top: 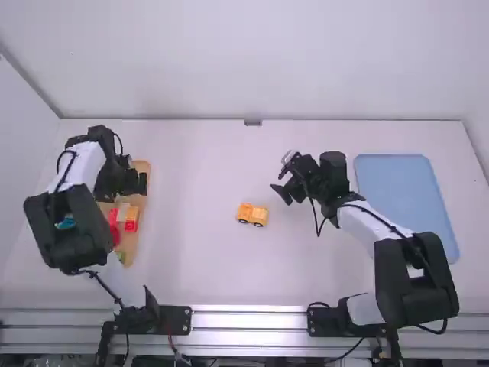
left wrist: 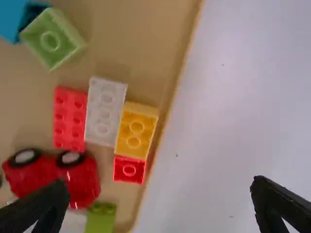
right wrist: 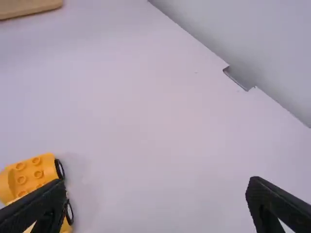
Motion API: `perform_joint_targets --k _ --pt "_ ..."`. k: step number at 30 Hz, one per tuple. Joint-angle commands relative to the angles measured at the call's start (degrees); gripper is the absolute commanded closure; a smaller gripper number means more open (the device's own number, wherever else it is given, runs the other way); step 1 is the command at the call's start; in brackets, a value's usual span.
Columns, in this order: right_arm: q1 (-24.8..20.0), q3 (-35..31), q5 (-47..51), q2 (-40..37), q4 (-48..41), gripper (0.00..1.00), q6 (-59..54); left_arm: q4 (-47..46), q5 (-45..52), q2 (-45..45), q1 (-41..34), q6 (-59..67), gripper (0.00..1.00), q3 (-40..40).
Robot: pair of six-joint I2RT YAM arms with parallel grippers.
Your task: Assemble lego blocks to make yellow taxi
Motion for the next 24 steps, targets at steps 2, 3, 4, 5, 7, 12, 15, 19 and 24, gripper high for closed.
perform_joint_targets --k 2,3,4,5,7,12,15,19,24 --pt "0.15 -0.33 -0.33 -1.7 1.27 0.02 0.39 0.02 -0.5 2.84 0.02 10.08 0.0 0.39" --pt "0.13 -0.33 -0.28 -1.7 1.95 0.02 0.37 0.7 -0.7 3.21 0.0 10.51 0.07 -0.13" --pt "0.17 -0.33 -0.31 -1.7 2.71 0.02 0.68 1.29 -0.68 3.19 0.0 10.47 0.12 -0.5" --pt "0.28 -0.33 -0.28 -1.7 3.3 0.02 1.42 1.51 -0.66 3.19 0.02 10.45 0.16 -0.63" --pt "0.09 -0.33 -0.31 -1.7 4.66 0.02 3.02 1.18 -0.63 3.19 0.42 9.94 0.32 -0.61" --pt "-0.2 -0.33 -0.33 -1.7 5.25 0.02 3.37 0.72 -0.92 3.19 0.52 7.48 0.38 -1.66" --pt "-0.22 -0.33 -0.33 -1.7 4.76 0.02 3.32 3.19 -0.96 3.19 0.96 7.43 0.39 -4.39" --pt "-0.22 -0.33 -0.33 -1.7 4.61 0.02 3.32 4.61 -1.05 3.17 1.4 5.9 0.46 -5.55" --pt "-0.22 -0.33 -0.31 -1.7 4.61 0.02 3.32 4.68 -1.07 2.95 3.02 3.76 0.45 -5.62"
